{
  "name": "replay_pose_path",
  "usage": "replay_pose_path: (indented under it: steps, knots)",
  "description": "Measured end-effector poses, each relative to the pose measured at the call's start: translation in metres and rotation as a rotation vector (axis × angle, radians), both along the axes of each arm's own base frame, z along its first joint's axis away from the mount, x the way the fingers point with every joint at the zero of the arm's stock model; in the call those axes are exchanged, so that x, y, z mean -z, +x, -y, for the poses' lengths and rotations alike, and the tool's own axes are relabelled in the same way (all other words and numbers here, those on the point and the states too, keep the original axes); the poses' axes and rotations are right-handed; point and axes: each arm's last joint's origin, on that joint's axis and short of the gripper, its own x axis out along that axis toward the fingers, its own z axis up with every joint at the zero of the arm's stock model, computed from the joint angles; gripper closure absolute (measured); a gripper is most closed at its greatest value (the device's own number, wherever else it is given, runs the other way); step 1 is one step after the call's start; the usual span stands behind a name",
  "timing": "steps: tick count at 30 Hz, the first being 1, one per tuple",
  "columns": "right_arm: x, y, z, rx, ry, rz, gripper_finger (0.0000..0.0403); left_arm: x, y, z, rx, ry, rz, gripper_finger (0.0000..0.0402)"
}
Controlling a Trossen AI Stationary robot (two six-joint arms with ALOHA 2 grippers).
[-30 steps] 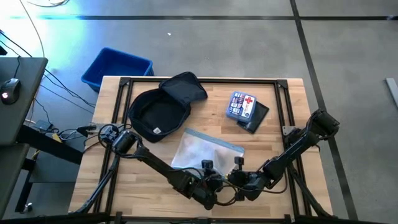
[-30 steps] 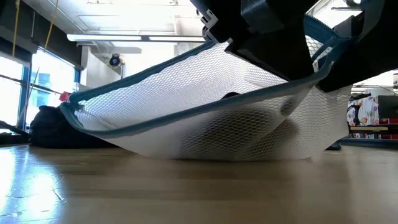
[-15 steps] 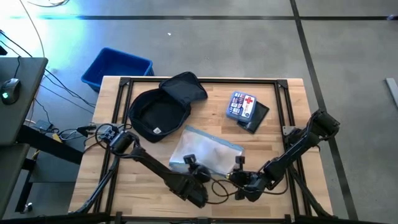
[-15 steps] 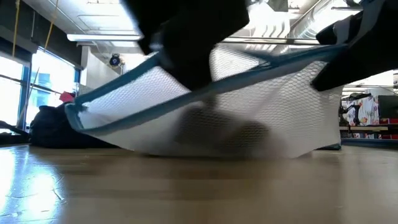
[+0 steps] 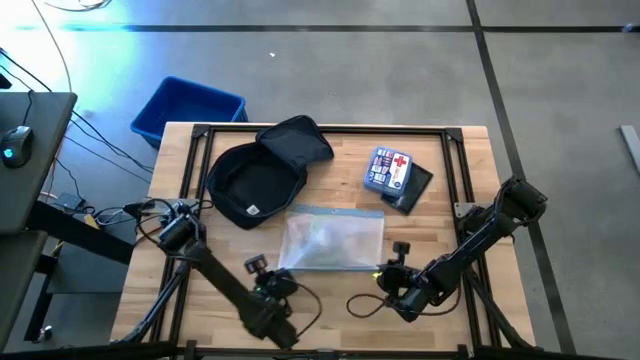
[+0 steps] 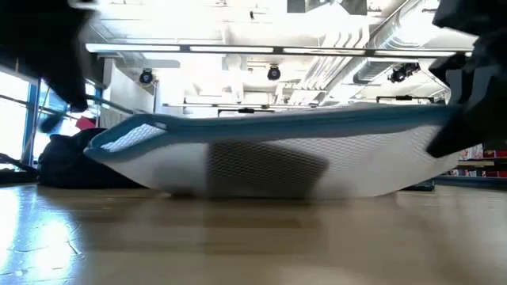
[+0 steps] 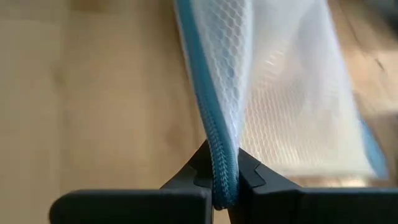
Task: Unpack backpack
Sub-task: Close the transparent zip bag
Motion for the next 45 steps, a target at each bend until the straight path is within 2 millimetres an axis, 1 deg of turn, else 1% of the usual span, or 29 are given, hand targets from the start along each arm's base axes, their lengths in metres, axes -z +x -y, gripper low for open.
replay_pose_path:
  steps: [4,7,11,14,19,23,26,29,32,35,38,42,45]
  knots:
    - [0.002,-0.007,0.008,0.084,-0.036,-0.035,0.0403,0.002,-0.016,0.008,0.004,0.025,0.013,0.0401]
    - [0.002,-0.012,0.013,0.146,-0.065,-0.033,0.0403,0.006,-0.02,0.008,-0.027,0.022,0.006,0.0401]
    - [0.002,-0.016,0.017,0.201,-0.08,-0.037,0.0403,0.009,-0.018,0.007,-0.043,-0.013,-0.008,0.0401]
    - [0.001,-0.016,0.017,0.195,-0.094,-0.034,0.0403,0.01,-0.012,0.012,-0.001,-0.078,0.007,0.0401]
    - [0.001,-0.011,0.012,0.113,-0.091,-0.031,0.0403,0.014,0.005,0.029,0.175,-0.274,0.063,0.0401]
    - [0.002,-0.003,0.004,-0.056,-0.134,-0.042,0.0399,0.013,0.014,0.037,0.267,-0.338,0.115,0.0401]
    - [0.004,0.0,0.001,-0.168,-0.174,-0.079,0.0377,0.013,0.014,0.037,0.273,-0.336,0.115,0.0401]
    - [0.004,-0.001,0.002,-0.189,-0.188,-0.112,0.0339,0.013,0.015,0.038,0.273,-0.349,0.119,0.0401]
    - [0.005,-0.007,0.002,-0.215,-0.207,-0.162,0.0291,0.004,0.017,0.043,0.308,-0.368,0.13,0.0401]
    - [0.006,-0.014,-0.002,-0.317,-0.222,-0.255,0.0247,-0.014,0.019,0.053,0.355,-0.38,0.186,0.0401]
    - [0.004,-0.017,-0.008,-0.36,-0.206,-0.272,0.0213,-0.034,0.019,0.064,0.409,-0.373,0.261,0.0401]
    - [-0.01,-0.013,-0.025,-0.428,-0.191,-0.226,0.0186,-0.058,0.018,0.074,0.481,-0.326,0.356,0.0401]
    - [-0.02,-0.007,-0.037,-0.459,-0.154,-0.152,0.0183,-0.068,0.018,0.078,0.482,-0.295,0.436,0.04]
